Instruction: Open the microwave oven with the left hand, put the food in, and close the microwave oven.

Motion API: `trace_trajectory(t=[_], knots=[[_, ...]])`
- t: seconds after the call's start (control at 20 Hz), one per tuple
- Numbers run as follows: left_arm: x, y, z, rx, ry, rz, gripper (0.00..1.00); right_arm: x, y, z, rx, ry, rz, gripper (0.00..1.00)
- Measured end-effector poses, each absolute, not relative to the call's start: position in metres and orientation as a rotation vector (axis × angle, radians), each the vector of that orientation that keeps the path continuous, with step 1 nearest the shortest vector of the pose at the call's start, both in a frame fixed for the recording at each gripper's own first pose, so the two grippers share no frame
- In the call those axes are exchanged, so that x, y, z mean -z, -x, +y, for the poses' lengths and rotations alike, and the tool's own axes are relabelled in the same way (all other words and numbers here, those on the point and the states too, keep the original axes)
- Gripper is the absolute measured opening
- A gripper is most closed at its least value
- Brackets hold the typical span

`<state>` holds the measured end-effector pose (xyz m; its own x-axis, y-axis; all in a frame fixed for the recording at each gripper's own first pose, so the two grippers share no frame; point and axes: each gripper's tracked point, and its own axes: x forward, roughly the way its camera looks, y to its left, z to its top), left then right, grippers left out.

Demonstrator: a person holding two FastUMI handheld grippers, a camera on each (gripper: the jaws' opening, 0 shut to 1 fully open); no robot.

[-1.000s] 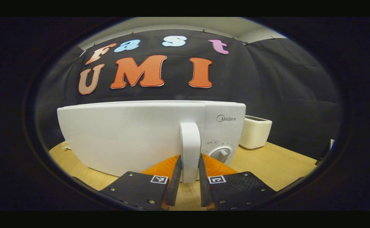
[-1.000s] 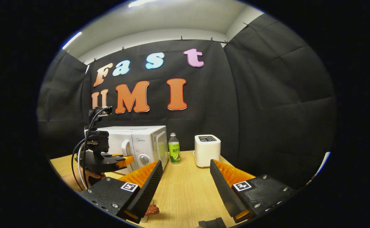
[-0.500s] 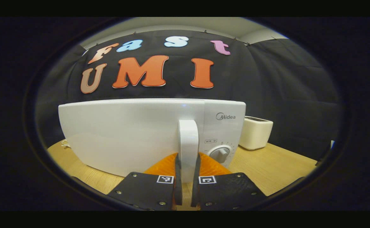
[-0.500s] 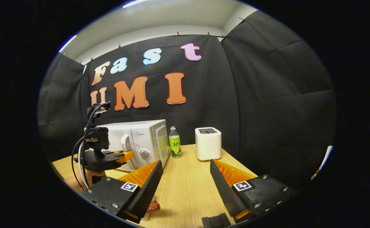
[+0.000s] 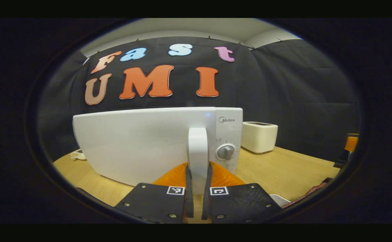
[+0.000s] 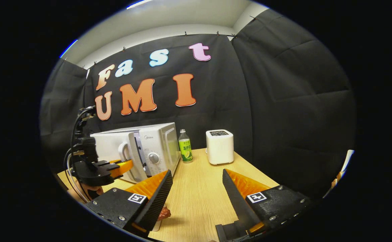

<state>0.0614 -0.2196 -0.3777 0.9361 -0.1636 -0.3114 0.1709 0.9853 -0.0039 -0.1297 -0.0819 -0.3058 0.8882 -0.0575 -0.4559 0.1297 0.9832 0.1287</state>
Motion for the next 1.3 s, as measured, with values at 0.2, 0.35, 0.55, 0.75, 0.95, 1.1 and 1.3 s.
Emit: trace_trajectory(t=[0.2,0.35,0.55,0.75,0.95,1.1,1.3], knots=[[0.366,-0.014,-0.204,0.209,-0.021,0.3,0.1,0.309,0.131,-0.074,0.097,-0.166,0.475,0.93],[0.357,0.017,-0.186,0.222,-0.013,0.29,0.16,0.314,0.131,-0.066,0.092,-0.171,0.489,0.93],[0.347,0.056,-0.158,0.234,-0.008,0.265,0.13,0.322,0.138,-0.061,0.094,-0.174,0.519,0.95],[0.338,0.087,-0.123,0.206,-0.011,0.242,0.13,0.343,0.15,-0.051,0.094,-0.195,0.586,0.93],[0.329,0.118,-0.077,0.152,-0.016,0.226,0.13,0.37,0.166,-0.028,0.069,-0.252,0.68,0.91],[0.323,0.139,-0.037,0.084,-0.009,0.21,0.13,0.382,0.175,-0.009,0.043,-0.291,0.734,0.88],[0.316,0.151,0.011,0.002,-0.046,0.202,0.14,0.392,0.185,0.004,0.042,-0.348,0.774,0.81]])
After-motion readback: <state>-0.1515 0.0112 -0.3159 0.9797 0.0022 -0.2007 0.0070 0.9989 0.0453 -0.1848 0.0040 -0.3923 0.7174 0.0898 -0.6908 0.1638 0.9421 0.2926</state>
